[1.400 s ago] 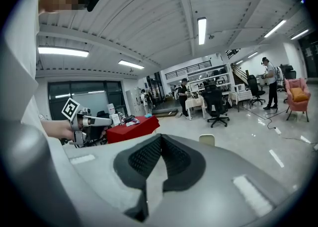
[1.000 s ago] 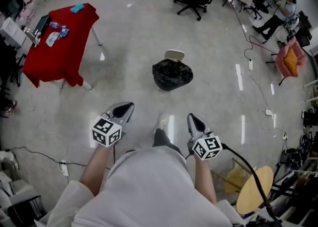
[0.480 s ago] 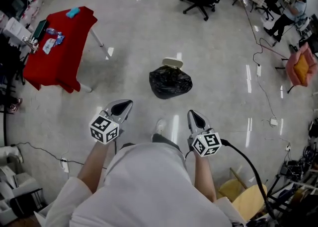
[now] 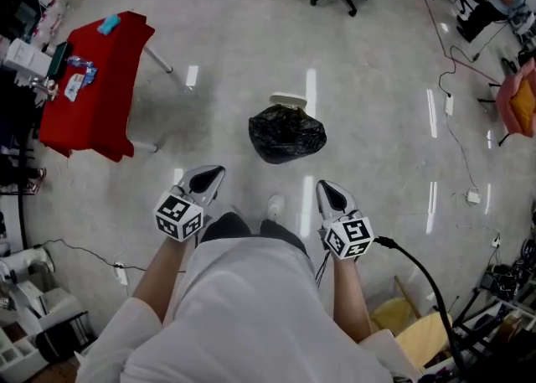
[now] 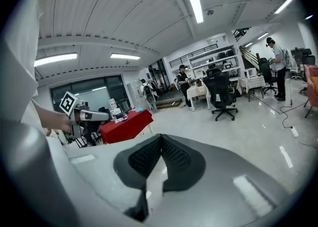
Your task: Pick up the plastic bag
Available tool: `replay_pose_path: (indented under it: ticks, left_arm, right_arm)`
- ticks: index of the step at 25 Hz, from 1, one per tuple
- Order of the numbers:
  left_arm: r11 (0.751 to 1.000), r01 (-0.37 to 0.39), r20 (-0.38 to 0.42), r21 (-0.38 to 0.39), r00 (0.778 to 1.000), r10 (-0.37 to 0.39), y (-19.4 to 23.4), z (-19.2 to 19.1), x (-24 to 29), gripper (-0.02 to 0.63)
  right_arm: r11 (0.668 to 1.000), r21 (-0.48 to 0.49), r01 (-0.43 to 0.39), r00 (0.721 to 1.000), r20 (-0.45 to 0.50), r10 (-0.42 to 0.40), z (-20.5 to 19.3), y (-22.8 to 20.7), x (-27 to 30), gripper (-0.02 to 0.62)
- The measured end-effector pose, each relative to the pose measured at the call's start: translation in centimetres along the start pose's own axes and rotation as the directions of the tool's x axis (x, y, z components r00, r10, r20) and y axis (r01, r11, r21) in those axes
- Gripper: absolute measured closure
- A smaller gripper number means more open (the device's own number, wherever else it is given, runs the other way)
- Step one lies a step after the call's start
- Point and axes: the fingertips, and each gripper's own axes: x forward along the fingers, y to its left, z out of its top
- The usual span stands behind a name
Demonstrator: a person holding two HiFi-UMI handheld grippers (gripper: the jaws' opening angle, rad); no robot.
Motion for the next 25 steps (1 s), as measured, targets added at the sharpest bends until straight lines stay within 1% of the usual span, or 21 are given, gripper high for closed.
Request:
replay_pose_path:
  ticks: [4, 8, 11, 16, 20, 25]
  left_arm:
    - [1.000, 0.008, -0.020, -0.004, 1.000, -0.008, 1.8, 0.1, 2.2, 0.603]
    - [1.000, 0.008, -0.057, 0.003, 0.998, -0.008, 4.8, -1.4, 4.9, 0.603]
    - [1.000, 0.017, -0.098, -0.017, 0.995, -0.019, 7.3, -3.5, 7.6, 0.603]
    - [0.999, 0.047, -0.153, -0.011, 0.987, -0.048, 10.9, -6.7, 13.1, 0.603]
    - [0.998, 0.038, -0.180, -0.045, 0.983, -0.046, 14.0, -9.7, 17.3, 0.603]
    - [0.993, 0.025, -0.242, -0.111, 0.969, -0.051, 18.3, -15.3, 23.4, 0.603]
  right_arm:
    - [0.999, 0.026, 0.019, 0.999, -0.034, -0.018, -1.1, -1.3, 1.7, 0.594]
    - [0.998, 0.036, 0.045, 0.996, -0.075, -0.042, -2.6, -2.7, 3.8, 0.594]
    - [0.996, 0.042, 0.081, 0.992, -0.100, -0.076, -3.8, -4.2, 5.5, 0.594]
    - [0.988, 0.047, 0.147, 0.979, -0.152, -0.139, -7.0, -7.3, 9.1, 0.594]
    - [0.980, 0.071, 0.186, 0.964, -0.205, -0.168, -10.6, -10.0, 12.3, 0.594]
    - [0.965, 0.118, 0.234, 0.947, -0.253, -0.199, -15.4, -14.2, 17.1, 0.594]
